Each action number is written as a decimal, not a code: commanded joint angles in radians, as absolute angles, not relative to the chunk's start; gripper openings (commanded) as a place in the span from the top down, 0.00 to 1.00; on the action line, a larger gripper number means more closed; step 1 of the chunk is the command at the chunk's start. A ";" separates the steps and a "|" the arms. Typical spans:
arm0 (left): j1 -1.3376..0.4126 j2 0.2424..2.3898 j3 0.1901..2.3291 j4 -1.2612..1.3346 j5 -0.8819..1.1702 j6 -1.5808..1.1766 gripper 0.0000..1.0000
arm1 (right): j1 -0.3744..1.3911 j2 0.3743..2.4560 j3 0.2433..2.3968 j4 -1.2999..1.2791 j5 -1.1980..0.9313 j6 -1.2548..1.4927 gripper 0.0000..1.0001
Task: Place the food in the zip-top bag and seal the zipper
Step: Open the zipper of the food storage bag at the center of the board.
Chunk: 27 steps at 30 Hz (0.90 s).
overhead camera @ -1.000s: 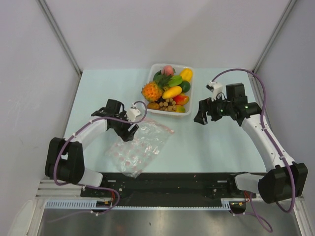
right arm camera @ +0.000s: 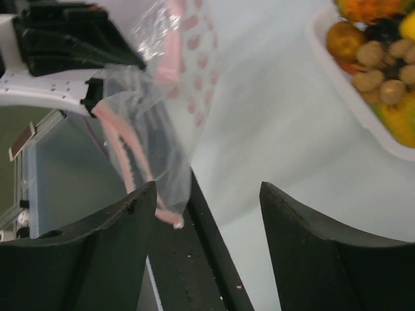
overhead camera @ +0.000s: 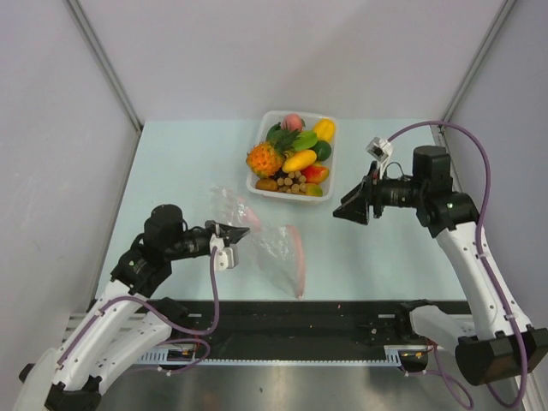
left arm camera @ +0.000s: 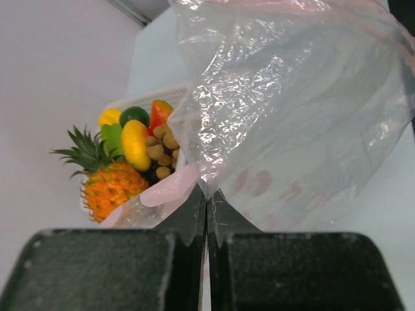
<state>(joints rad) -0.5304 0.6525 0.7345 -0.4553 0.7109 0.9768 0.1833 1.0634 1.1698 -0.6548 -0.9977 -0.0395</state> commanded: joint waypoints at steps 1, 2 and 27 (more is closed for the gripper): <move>-0.535 0.661 0.724 -0.269 0.732 0.947 1.00 | 0.290 0.951 1.093 -0.557 -0.991 0.066 0.34; -0.535 0.657 0.718 -0.235 0.727 0.936 1.00 | 0.334 0.939 1.068 -0.539 -0.982 0.084 0.35; -0.537 0.646 0.684 -0.161 0.689 0.874 1.00 | 0.540 0.930 0.862 -0.221 -0.782 0.135 0.50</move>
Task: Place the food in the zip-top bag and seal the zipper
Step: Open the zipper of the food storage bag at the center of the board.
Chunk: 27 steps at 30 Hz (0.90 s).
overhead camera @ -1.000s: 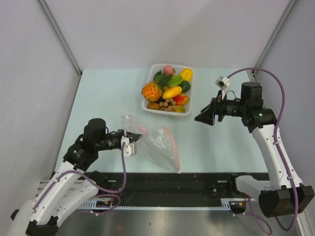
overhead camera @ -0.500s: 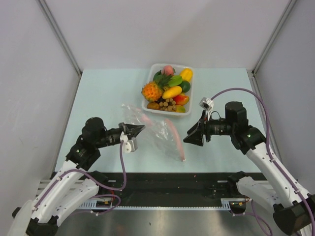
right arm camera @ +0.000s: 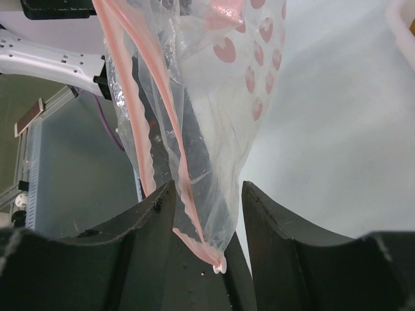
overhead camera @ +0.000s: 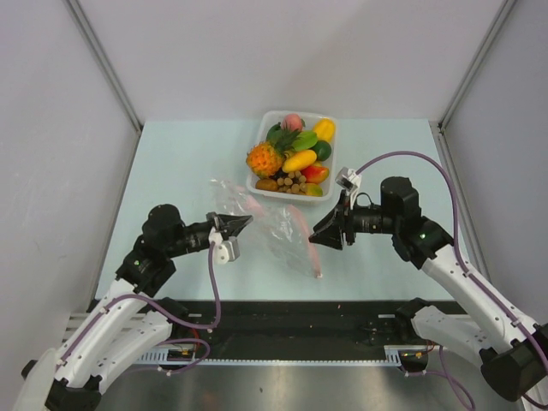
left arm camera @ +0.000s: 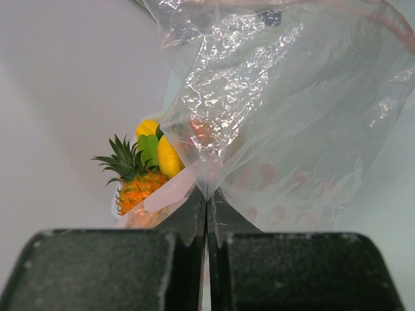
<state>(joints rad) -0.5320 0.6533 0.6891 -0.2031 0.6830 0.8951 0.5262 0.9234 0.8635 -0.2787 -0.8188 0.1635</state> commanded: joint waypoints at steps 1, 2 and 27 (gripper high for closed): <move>-0.538 0.649 0.684 -0.160 0.689 0.870 1.00 | 0.541 0.931 0.864 -0.218 -0.782 0.137 0.51; -0.537 0.650 0.684 -0.158 0.689 0.870 1.00 | 0.545 0.933 0.862 -0.215 -0.793 0.140 0.51; -0.621 0.920 0.980 -0.235 0.595 0.276 0.04 | 0.200 0.686 1.113 -1.006 -0.641 0.409 1.00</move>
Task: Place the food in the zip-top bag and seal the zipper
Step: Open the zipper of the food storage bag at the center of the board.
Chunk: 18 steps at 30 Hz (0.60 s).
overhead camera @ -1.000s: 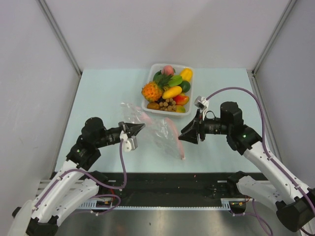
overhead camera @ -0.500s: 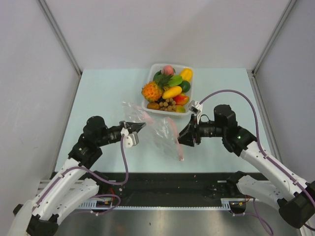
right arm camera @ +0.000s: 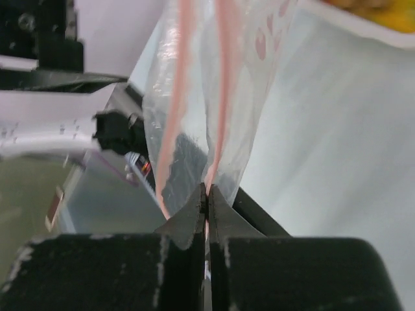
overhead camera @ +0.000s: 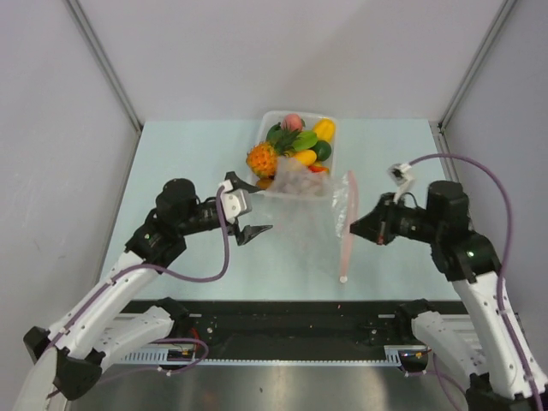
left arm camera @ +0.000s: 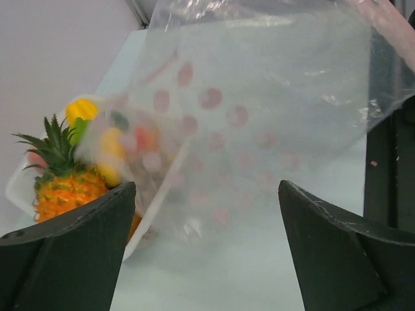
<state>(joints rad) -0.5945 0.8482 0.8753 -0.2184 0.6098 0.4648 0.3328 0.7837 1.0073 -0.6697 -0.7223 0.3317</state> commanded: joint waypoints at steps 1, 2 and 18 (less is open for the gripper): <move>-0.629 0.942 0.998 -0.238 0.592 0.259 0.04 | 0.123 0.675 1.129 -1.050 -0.614 0.411 1.00; -0.637 0.983 1.032 -0.233 0.589 0.247 0.04 | 0.086 0.666 1.147 -1.119 -0.594 0.407 1.00; -0.807 1.377 1.411 -0.230 0.376 -0.084 0.08 | -0.149 0.937 1.375 -1.220 -0.397 0.414 1.00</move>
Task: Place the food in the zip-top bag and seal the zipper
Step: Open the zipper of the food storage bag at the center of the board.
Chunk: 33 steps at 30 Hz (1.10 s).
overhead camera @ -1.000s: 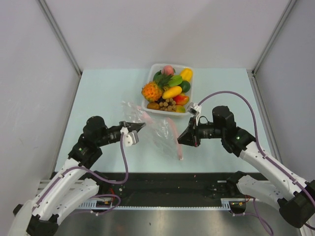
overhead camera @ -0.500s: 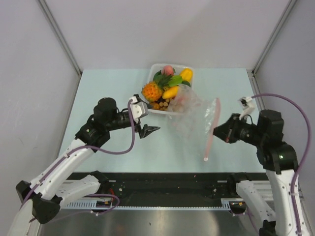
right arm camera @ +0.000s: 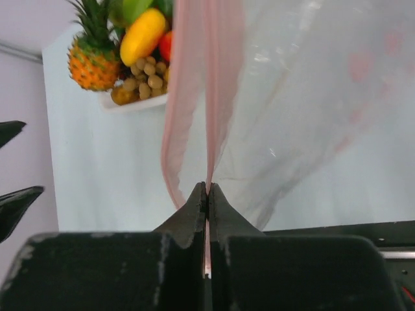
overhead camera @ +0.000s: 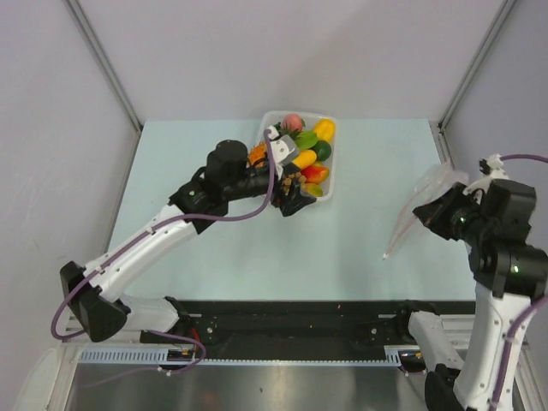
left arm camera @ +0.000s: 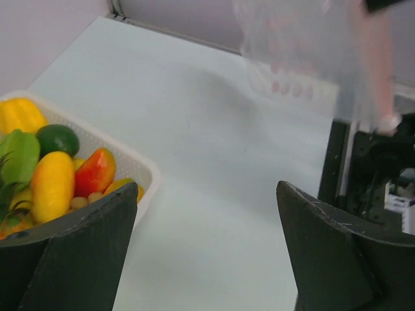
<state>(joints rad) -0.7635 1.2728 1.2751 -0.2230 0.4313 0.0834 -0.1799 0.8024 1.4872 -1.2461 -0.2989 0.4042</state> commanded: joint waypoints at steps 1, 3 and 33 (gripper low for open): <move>-0.811 1.408 1.469 -0.264 0.380 -0.119 0.08 | -0.134 0.977 1.352 -1.168 -0.399 0.411 1.00; -0.818 1.494 1.517 -0.291 0.387 -0.214 0.08 | -0.108 0.989 1.304 -1.070 -0.457 0.384 1.00; -0.850 1.640 1.405 -0.343 0.026 -0.273 1.00 | 0.069 1.020 1.281 -1.103 -0.230 0.059 1.00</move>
